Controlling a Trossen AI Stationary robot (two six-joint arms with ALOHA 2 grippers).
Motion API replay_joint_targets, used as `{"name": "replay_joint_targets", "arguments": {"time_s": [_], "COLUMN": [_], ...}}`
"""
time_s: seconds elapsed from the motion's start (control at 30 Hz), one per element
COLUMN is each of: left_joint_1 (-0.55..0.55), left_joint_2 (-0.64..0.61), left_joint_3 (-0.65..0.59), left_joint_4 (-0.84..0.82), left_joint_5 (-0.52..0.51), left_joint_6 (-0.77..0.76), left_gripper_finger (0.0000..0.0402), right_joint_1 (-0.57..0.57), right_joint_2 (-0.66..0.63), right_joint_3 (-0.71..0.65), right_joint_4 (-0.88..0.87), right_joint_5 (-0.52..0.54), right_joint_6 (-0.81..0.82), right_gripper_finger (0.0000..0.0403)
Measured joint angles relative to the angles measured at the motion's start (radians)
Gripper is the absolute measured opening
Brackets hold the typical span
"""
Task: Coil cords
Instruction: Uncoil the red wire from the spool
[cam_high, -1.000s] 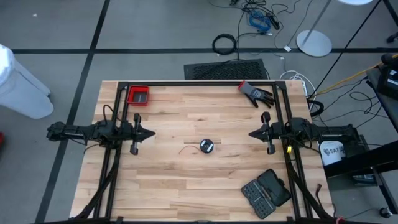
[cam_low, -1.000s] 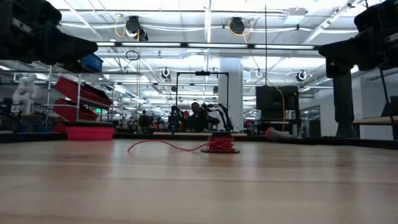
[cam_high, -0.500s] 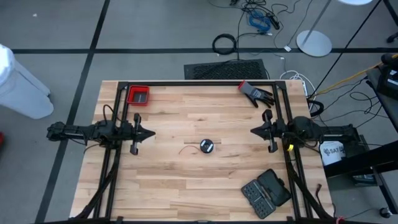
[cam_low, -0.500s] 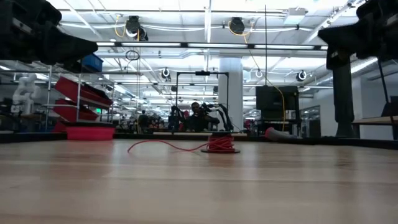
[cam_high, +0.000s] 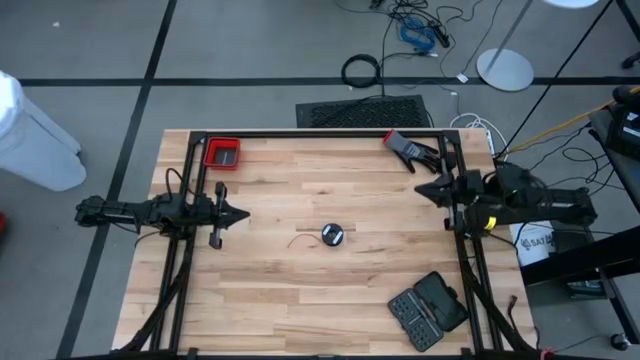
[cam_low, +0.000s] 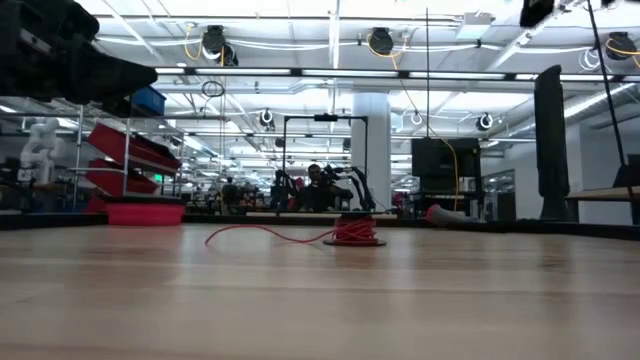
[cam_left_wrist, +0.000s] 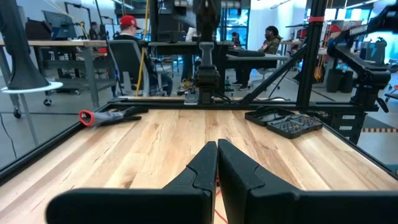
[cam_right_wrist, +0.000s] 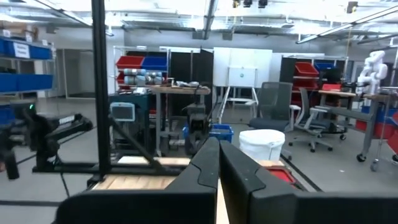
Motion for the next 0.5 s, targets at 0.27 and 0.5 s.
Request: {"name": "replay_joint_targets", "arguments": {"time_s": [0.27, 0.5], "left_joint_1": [0.0, 0.0], "left_joint_2": [0.0, 0.0], "left_joint_3": [0.0, 0.0], "left_joint_4": [0.0, 0.0], "left_joint_5": [0.0, 0.0], "left_joint_6": [0.0, 0.0], "left_gripper_finger": [0.002, 0.002], "right_joint_1": [0.0, 0.0], "right_joint_2": [0.271, 0.455], "right_joint_3": [0.163, 0.161], "right_joint_4": [0.037, 0.045], "right_joint_5": [-0.001, -0.002], "right_joint_6": [0.027, 0.022], "right_gripper_finger": [0.0, 0.0]}}
